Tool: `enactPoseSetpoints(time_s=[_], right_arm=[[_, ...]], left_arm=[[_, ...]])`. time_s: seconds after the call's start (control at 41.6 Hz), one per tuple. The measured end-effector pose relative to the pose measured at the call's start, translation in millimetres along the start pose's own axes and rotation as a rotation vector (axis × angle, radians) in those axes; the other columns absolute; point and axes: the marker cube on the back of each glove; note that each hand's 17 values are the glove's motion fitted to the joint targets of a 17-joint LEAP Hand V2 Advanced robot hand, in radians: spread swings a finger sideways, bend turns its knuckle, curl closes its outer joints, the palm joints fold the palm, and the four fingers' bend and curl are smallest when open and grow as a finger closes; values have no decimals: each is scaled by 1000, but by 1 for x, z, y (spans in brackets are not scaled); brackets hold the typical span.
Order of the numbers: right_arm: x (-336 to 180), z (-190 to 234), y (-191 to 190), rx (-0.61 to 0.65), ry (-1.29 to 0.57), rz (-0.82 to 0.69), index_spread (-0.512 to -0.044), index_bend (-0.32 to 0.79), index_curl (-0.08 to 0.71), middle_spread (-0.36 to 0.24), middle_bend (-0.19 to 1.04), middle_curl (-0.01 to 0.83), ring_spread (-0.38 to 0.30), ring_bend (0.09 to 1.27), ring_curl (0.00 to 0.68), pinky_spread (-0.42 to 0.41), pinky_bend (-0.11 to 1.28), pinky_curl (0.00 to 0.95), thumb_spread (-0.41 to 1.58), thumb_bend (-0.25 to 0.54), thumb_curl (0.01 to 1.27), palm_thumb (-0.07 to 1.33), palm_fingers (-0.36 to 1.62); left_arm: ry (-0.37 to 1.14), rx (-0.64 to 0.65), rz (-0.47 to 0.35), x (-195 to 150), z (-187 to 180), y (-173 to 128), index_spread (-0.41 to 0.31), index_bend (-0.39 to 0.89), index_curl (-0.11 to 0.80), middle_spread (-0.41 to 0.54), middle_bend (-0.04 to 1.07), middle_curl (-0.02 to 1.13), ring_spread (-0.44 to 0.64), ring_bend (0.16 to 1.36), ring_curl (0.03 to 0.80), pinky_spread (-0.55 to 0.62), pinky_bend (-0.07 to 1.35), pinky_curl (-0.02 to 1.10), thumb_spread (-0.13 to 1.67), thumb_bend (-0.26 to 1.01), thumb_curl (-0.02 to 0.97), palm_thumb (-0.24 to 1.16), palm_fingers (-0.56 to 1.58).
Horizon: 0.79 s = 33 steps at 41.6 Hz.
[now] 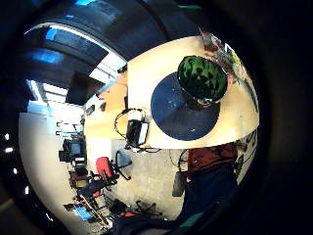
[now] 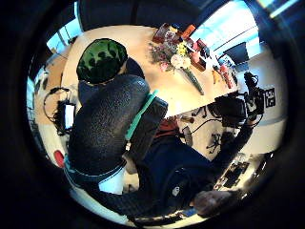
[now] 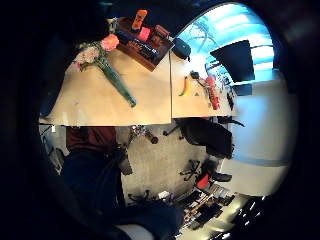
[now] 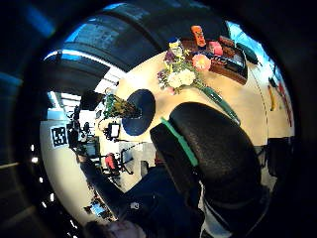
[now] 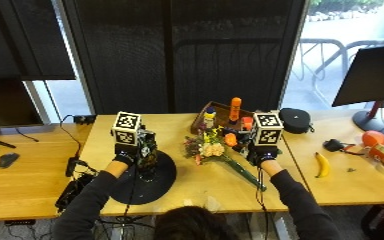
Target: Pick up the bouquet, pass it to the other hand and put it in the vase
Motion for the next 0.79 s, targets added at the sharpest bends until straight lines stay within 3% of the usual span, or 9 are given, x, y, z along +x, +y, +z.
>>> enactPoseSetpoints(time_s=[0.096, 0.24, 0.601, 0.794], right_arm=[[-1, -1, 1, -4, 1, -2, -237, 118, 65, -18, 222, 94, 18, 413, 123, 88, 371, 131, 649, 187, 61, 296, 333], [-3, -5, 0, 6, 0, -6, -303, 132, 112, -20, 232, 152, 32, 440, 174, 115, 376, 185, 928, 182, 89, 319, 297], [-5, -13, -14, 19, 10, 31, -344, 134, 173, -15, 237, 244, 38, 459, 226, 134, 369, 250, 1194, 126, 140, 337, 284], [10, -25, -26, -34, -43, 151, -340, 107, 179, -19, 251, 280, 32, 498, 253, 128, 394, 278, 1234, 97, 163, 352, 359]], left_arm=[[-5, 8, -2, 0, -2, 4, 6, 151, 75, 135, 181, 81, 196, 427, 114, 240, 344, 113, 621, 50, 48, 103, 296], [-5, 1, -8, -1, -1, 11, 9, 156, 127, 177, 183, 134, 265, 468, 159, 315, 359, 167, 867, 31, 88, 108, 257], [37, 29, 10, 5, -9, 14, 3, 160, 212, 209, 185, 213, 323, 507, 201, 375, 360, 231, 1080, -15, 167, 107, 214], [55, 73, 66, 26, -17, 23, 0, 161, 244, 218, 181, 238, 334, 507, 214, 383, 365, 255, 1110, -18, 194, 101, 196]])
